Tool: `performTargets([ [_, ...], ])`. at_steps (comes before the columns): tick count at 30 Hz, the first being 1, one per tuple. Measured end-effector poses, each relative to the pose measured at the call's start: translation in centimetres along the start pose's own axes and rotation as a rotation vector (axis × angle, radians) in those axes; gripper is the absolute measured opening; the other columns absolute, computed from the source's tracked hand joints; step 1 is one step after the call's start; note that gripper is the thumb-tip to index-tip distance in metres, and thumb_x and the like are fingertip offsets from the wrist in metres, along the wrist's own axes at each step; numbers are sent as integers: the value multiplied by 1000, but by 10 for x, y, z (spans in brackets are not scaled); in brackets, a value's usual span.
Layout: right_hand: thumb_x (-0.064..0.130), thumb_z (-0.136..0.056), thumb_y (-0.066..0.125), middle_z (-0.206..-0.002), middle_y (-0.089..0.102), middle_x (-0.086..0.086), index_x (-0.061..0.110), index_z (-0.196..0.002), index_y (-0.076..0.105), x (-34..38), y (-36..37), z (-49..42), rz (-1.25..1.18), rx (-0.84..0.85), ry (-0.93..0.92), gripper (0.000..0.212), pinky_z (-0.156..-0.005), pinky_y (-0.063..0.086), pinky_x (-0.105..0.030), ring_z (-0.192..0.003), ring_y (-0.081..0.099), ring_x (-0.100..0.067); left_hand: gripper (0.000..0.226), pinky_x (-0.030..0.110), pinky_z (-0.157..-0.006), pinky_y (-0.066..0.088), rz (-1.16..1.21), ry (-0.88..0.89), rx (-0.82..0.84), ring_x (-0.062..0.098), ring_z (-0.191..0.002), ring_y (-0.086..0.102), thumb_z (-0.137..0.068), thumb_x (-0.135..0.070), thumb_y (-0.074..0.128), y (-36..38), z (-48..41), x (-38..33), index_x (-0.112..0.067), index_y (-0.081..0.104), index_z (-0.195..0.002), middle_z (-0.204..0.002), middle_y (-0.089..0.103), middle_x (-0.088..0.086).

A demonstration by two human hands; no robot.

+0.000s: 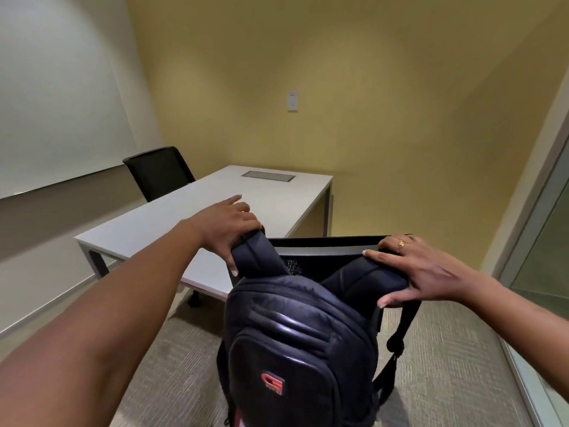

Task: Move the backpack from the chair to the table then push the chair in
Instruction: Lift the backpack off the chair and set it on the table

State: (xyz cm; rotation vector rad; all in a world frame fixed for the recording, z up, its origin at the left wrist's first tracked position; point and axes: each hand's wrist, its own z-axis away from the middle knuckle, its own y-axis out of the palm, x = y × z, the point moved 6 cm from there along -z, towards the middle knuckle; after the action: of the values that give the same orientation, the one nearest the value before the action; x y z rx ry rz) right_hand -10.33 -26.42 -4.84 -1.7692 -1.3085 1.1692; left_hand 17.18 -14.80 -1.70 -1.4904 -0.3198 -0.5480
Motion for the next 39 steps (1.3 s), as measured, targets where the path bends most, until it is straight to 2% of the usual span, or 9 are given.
performTargets([
  [6, 82, -73, 33, -95, 59, -3, 20, -120, 52, 10, -6, -18, -18, 38, 0, 80, -68, 41, -30, -87, 45, -14, 101, 49, -114, 8, 47, -63, 83, 20, -129, 35, -54, -81, 60, 11, 10, 11, -27, 34, -135, -140, 44, -5],
  [14, 87, -66, 31, -102, 54, -4, 21, -129, 49, -3, -13, -29, -72, 186, 55, 93, -76, 37, -32, -93, 49, -20, 92, 40, -110, 22, 68, -25, 63, 19, -105, 49, -51, -85, 55, 11, 6, 12, -21, 49, -117, -112, 61, -2],
  [17, 86, -65, 32, -101, 53, -5, 21, -130, 48, -3, -15, -36, -71, 207, 57, 93, -77, 40, -34, -91, 48, -19, 86, 29, -89, 36, 59, -66, 70, 15, -89, 45, -50, -90, 48, 20, 12, 17, -23, 50, -104, -98, 60, -3],
  [19, 86, -65, 32, -101, 52, -5, 21, -130, 47, -2, -16, -42, -62, 218, 50, 94, -77, 40, -35, -90, 47, -18, 83, 24, -75, 35, 82, -98, 89, 13, -85, 41, -50, -89, 48, 26, 19, 17, -23, 49, -101, -93, 56, -4],
  [25, 87, -64, 30, -101, 51, -3, 24, -130, 46, -6, -18, -51, 36, 261, -5, 93, -77, 37, -37, -93, 48, -18, 80, 23, -55, 31, 187, -201, 178, 13, -68, 49, -45, -87, 57, 24, 26, 16, -21, 53, -91, -76, 59, -4],
  [29, 87, -64, 27, -102, 51, -3, 23, -132, 44, -16, -28, -51, 88, 303, -55, 95, -73, 34, -33, -90, 43, -13, 86, 23, -63, 41, 539, -296, 226, 14, -75, 58, -35, -88, 56, 28, 30, 7, -25, 62, -93, -79, 64, -7],
  [32, 86, -67, 30, -97, 52, -3, 22, -129, 47, -25, -39, -49, 136, 287, -114, 91, -69, 34, -32, -89, 48, -18, 89, 22, -65, 46, 927, -336, 252, 17, -76, 61, -25, -89, 59, 37, 34, -6, -18, 65, -78, -79, 67, 1],
  [35, 86, -68, 29, -95, 53, -3, 20, -126, 50, -28, -50, -50, 186, 269, -154, 90, -67, 36, -31, -89, 50, -19, 111, 26, -73, 52, 1118, -337, 225, 23, -91, 65, -27, -89, 61, 42, 36, -18, -8, 66, -102, -97, 70, 11],
  [39, 85, -70, 33, -87, 53, -3, 20, -122, 51, -26, -66, -44, 233, 257, -235, 85, -64, 48, -39, -82, 52, -21, 108, 25, -91, 43, 1148, -308, 162, 13, -109, 55, -42, -85, 60, 36, 35, -40, -22, 51, -130, -121, 59, -5],
])
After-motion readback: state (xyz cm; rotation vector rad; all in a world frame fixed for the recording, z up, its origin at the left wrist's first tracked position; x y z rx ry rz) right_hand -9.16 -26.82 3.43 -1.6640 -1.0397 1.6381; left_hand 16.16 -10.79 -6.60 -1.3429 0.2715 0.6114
